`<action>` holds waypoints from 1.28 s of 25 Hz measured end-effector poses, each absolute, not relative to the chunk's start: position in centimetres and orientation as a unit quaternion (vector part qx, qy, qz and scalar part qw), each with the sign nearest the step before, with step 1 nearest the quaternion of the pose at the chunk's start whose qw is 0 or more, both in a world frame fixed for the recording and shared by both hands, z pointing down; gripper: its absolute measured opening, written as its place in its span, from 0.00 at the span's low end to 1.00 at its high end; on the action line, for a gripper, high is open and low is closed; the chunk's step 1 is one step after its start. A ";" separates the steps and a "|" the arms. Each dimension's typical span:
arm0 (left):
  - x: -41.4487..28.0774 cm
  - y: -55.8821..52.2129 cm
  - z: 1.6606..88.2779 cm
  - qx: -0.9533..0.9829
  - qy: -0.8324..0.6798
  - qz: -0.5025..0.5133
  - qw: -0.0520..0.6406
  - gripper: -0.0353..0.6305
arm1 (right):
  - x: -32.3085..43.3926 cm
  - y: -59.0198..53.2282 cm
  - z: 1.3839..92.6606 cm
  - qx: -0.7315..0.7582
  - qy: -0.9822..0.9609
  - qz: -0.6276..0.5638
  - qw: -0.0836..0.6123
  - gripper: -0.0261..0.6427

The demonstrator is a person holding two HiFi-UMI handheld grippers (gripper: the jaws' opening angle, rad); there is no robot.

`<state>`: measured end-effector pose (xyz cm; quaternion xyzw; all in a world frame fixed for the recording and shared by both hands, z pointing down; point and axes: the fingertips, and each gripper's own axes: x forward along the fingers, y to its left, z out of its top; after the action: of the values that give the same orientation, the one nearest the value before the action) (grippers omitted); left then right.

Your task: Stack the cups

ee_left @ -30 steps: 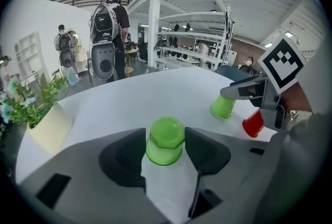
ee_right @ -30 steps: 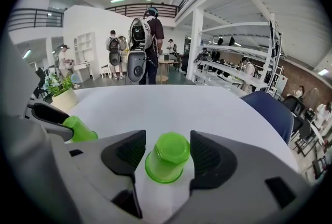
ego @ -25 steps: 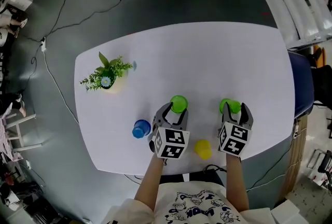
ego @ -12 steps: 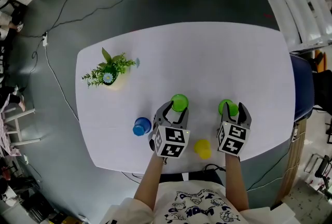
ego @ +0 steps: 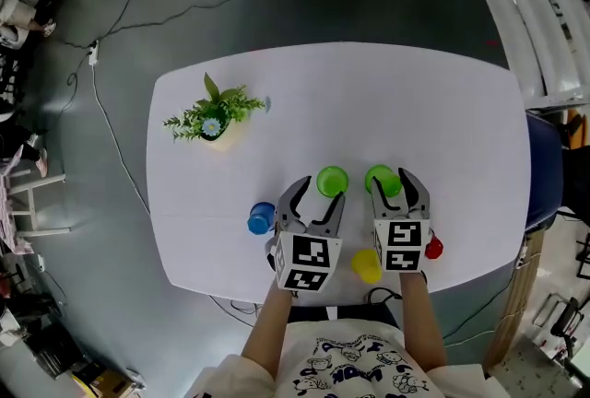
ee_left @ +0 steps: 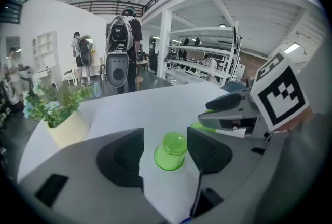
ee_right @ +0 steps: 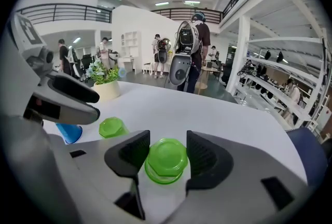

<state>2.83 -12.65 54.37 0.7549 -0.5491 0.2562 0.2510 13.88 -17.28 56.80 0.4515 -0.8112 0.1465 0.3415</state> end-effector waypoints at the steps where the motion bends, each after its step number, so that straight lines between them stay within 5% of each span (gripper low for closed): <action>1: 2.3 -12.6 53.6 0.753 -0.557 0.247 0.247 0.46 | 13.6 -17.2 56.9 0.445 -0.813 0.145 0.346 0.39; 15: -8.3 -5.6 52.3 0.665 -0.651 0.254 0.262 0.48 | 9.8 -16.7 57.7 0.390 -0.834 0.129 0.368 0.39; 32: -10.7 -0.9 56.5 0.634 -0.648 0.280 0.315 0.50 | 10.1 -17.0 56.9 0.411 -0.835 0.140 0.338 0.45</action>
<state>-10.68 -0.85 56.46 0.6338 -0.6485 0.2797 0.3154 10.10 -17.05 56.93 0.4114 -0.8347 0.1399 0.3383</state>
